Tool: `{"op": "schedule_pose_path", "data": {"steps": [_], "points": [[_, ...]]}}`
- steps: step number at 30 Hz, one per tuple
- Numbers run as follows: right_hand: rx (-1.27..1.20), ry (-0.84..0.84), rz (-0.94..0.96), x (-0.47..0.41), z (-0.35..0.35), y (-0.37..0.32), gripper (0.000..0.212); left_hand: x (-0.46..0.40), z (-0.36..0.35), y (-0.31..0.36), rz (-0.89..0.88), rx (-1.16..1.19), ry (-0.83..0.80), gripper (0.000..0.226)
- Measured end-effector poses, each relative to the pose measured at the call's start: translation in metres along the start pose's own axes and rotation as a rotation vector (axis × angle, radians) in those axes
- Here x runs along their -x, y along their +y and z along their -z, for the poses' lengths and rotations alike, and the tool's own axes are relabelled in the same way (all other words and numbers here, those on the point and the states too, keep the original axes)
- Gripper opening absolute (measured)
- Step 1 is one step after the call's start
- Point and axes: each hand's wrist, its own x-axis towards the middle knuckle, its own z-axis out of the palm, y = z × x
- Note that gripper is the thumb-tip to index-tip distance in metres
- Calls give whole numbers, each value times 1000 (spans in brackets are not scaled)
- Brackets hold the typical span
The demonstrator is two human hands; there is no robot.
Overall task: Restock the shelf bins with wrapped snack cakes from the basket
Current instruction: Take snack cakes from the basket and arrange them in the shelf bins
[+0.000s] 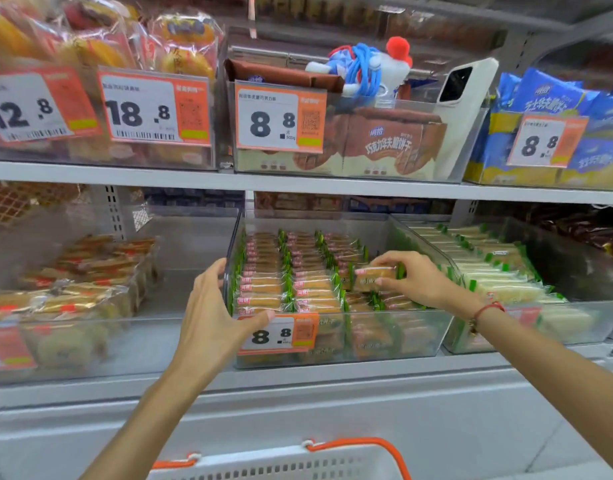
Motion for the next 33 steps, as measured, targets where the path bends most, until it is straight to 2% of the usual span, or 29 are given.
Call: {"op": "schedule_pose_path", "data": {"steps": [2,6,11,15,20,27,30,33], "points": [[-31,-36,-1,-10,-10,0,27,-1,0,-1,-9,3,-8,101],[-41,15,0,-23,-25,-9,23,-1,1,-3,-41,8,-1,100],[295,147,74,-21,-25,-12,22,0,0,-3,-65,7,24,97],[309,131,136,-23,-29,-12,23,0,-1,-3,-60,5,27,96],[339,29,127,-23,-28,-14,31,0,-2,-3,-51,1,32,96],[263,-120,82,-18,-8,-23,44,4,-4,-7,-59,37,63,96],[127,-62,55,0,-3,-34,49,7,-5,-6,-69,21,95,101],[-45,43,98,32,-3,-53,41,22,0,-4,-124,29,172,93]]}}
